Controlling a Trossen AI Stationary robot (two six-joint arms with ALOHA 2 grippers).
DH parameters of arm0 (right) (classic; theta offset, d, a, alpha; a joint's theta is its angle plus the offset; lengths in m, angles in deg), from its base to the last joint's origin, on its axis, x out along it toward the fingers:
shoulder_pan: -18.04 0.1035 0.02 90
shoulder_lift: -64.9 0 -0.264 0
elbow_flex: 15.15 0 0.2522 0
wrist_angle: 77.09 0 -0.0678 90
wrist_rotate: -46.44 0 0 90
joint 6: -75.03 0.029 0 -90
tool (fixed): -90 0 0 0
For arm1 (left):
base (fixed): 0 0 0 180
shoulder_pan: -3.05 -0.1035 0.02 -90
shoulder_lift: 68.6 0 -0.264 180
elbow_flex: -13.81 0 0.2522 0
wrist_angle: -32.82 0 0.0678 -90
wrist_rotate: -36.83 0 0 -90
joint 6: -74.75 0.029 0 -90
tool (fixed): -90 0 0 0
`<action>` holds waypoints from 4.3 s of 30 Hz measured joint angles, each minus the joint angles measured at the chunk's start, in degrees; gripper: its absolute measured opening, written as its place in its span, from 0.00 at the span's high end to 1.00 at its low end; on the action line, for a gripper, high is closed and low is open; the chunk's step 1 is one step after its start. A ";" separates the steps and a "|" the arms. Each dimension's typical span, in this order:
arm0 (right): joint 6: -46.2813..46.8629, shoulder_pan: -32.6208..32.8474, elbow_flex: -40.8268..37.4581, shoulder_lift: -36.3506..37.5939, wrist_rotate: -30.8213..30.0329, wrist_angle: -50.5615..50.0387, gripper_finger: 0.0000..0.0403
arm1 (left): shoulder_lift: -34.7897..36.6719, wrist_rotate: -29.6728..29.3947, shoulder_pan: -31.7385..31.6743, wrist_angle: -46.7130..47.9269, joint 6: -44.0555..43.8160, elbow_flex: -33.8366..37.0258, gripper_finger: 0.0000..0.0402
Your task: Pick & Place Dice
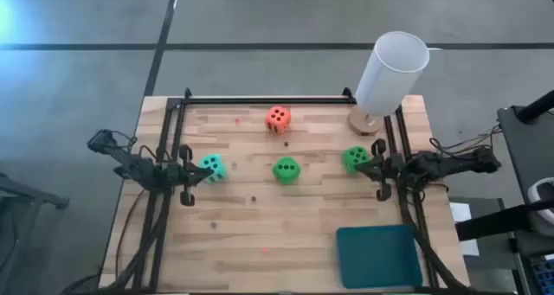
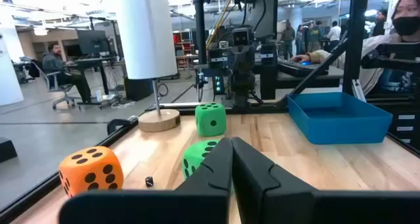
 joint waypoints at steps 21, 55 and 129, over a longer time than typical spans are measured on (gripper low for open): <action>0.05 -0.01 0.02 -0.01 0.00 0.00 0.98 | 0.00 -0.01 0.01 0.01 0.02 0.02 0.97; 0.04 0.00 0.00 -0.02 0.02 0.00 0.98 | 0.00 -0.01 -0.01 0.01 0.02 0.02 0.97; -3.92 0.00 0.02 0.00 1.36 12.11 0.98 | 0.00 0.00 -0.01 0.01 0.02 0.01 0.97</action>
